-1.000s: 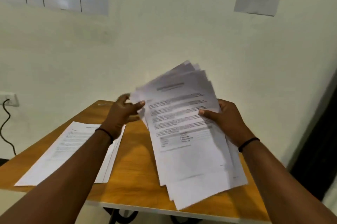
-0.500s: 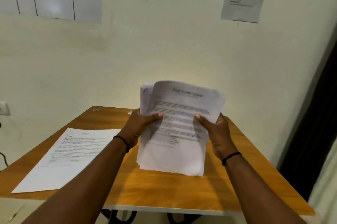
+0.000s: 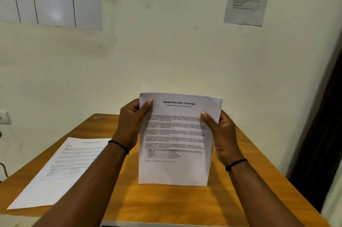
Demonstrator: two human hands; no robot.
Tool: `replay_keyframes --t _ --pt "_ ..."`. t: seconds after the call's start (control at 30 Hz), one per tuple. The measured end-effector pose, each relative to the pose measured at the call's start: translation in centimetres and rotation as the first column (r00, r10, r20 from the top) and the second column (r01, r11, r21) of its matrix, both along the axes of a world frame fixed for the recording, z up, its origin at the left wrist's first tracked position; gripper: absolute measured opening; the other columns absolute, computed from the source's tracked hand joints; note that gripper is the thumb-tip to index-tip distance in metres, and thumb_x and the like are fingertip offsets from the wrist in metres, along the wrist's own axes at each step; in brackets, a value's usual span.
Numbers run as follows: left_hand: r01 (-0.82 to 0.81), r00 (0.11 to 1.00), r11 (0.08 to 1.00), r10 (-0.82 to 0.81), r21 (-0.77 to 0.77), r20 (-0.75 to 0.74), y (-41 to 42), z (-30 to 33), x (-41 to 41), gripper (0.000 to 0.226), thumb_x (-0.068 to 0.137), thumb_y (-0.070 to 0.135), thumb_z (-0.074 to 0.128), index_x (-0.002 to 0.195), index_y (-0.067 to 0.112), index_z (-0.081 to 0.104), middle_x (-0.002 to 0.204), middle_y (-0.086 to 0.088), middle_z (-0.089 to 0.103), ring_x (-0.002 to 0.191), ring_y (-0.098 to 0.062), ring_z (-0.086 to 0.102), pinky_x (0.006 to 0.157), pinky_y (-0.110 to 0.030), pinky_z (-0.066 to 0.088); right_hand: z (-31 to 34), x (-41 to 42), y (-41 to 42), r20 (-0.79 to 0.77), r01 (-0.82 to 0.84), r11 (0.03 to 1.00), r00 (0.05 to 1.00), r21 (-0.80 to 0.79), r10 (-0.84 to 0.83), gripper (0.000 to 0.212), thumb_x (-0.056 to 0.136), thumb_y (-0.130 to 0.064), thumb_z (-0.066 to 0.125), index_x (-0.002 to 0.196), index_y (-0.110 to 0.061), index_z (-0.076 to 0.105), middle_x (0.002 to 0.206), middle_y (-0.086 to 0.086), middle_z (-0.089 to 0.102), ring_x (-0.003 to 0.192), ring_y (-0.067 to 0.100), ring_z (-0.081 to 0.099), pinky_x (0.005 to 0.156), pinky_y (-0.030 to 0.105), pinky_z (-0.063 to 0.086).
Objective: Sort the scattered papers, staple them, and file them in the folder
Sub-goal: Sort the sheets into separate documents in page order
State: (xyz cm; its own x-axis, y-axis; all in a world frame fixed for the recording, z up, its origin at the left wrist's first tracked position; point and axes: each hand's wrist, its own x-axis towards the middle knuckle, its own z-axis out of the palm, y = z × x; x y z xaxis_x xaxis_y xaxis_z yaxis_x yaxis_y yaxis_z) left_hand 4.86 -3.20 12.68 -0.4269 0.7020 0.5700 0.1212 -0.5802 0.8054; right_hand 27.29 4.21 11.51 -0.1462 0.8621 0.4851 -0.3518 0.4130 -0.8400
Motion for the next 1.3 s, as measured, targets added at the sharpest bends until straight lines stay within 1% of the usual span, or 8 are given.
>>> replay_keyframes --t 0.1,0.23,0.43,0.6,0.73,0.87,1.1,1.3 --pt "-0.016 0.999 0.998 0.015 0.054 0.029 0.0 1.2 0.2 0.026 0.095 0.026 0.061 0.084 0.003 0.065 0.077 0.001 0.066 0.072 -0.012 0.06 0.064 -0.023 0.052 1.6 0.0 -0.2 -0.023 0.069 0.995 0.997 0.07 -0.068 0.016 0.087 -0.023 0.071 0.099 -0.014 0.067 0.093 0.003 0.075 0.081 0.019 0.071 0.068 0.032 0.058" --pt "0.02 0.999 0.994 -0.025 0.104 0.043 -0.1 1.1 0.5 0.052 0.092 0.034 0.061 0.084 -0.015 0.049 0.079 -0.012 0.049 0.073 -0.019 0.047 0.065 -0.028 0.046 2.7 -0.1 -0.3 0.029 0.129 0.976 0.99 0.174 -0.136 0.007 0.09 -0.023 0.069 0.095 -0.018 0.067 0.085 -0.004 0.071 0.075 0.009 0.066 0.065 0.025 0.055" --pt "0.062 0.976 0.997 -0.069 0.04 0.207 -0.4 0.9 0.0 0.018 0.094 0.021 0.061 0.088 0.007 0.071 0.08 -0.002 0.071 0.071 -0.014 0.064 0.063 -0.026 0.055 2.4 0.3 -0.6 -0.049 0.119 0.99 0.992 0.075 -0.116 0.008 0.094 -0.019 0.063 0.095 -0.015 0.07 0.079 -0.005 0.074 0.07 0.01 0.068 0.061 0.025 0.056" --pt "0.102 0.986 0.994 -0.106 0.042 0.129 -0.3 1.5 0.6 0.043 0.091 0.04 0.058 0.104 -0.001 0.063 0.093 -0.014 0.06 0.081 -0.022 0.057 0.07 -0.032 0.054 2.6 -0.1 -0.8 -0.022 0.129 0.986 0.992 0.107 -0.128 0.023 0.102 -0.024 0.051 0.103 -0.007 0.067 0.091 0.005 0.07 0.08 0.014 0.064 0.069 0.027 0.055" --pt "0.11 0.969 0.992 -0.12 0.055 0.216 0.0 1.3 0.5 0.033 0.096 0.037 0.051 0.101 0.01 0.068 0.092 -0.004 0.072 0.084 -0.017 0.067 0.072 -0.029 0.058 2.6 -0.3 -0.8 -0.058 0.228 0.968 0.973 0.103 -0.223 0.024 0.106 -0.023 0.044 0.105 -0.008 0.063 0.092 -0.002 0.067 0.078 0.004 0.063 0.067 0.018 0.052" --pt "0.118 0.965 0.991 -0.13 0.067 0.228 0.0 1.3 1.0 0.034 0.096 0.035 0.05 0.105 0.007 0.068 0.093 -0.003 0.074 0.084 -0.016 0.07 0.071 -0.028 0.059 2.5 -1.0 -0.6 -0.075 0.261 0.962 0.964 0.086 -0.255 0.023 0.106 -0.022 0.042 0.105 -0.01 0.061 0.091 -0.003 0.065 0.076 0.001 0.061 0.066 0.016 0.052" --pt "-0.008 0.996 1.0 0.006 0.024 0.093 0.1 0.7 1.3 0.037 0.105 0.036 0.041 0.105 0.005 0.062 0.085 -0.006 0.062 0.074 -0.013 0.058 0.064 -0.025 0.053 2.1 -1.4 -0.1 -0.054 0.287 0.953 0.958 0.101 -0.283 0.024 0.107 -0.023 0.04 0.095 -0.012 0.057 0.084 -0.005 0.06 0.069 -0.002 0.056 0.061 0.014 0.047" --pt "-0.022 1.0 0.999 0.021 0.023 0.02 -0.1 0.9 1.3 0.045 0.105 0.034 0.045 0.105 -0.01 0.054 0.091 -0.018 0.059 0.081 -0.028 0.054 0.072 -0.042 0.049 2.3 -1.5 0.0 -0.033 0.331 0.934 0.943 0.13 -0.33 0.024 0.106 -0.017 0.04 0.091 -0.017 0.059 0.086 -0.002 0.061 0.075 0.005 0.055 0.064 0.018 0.047"
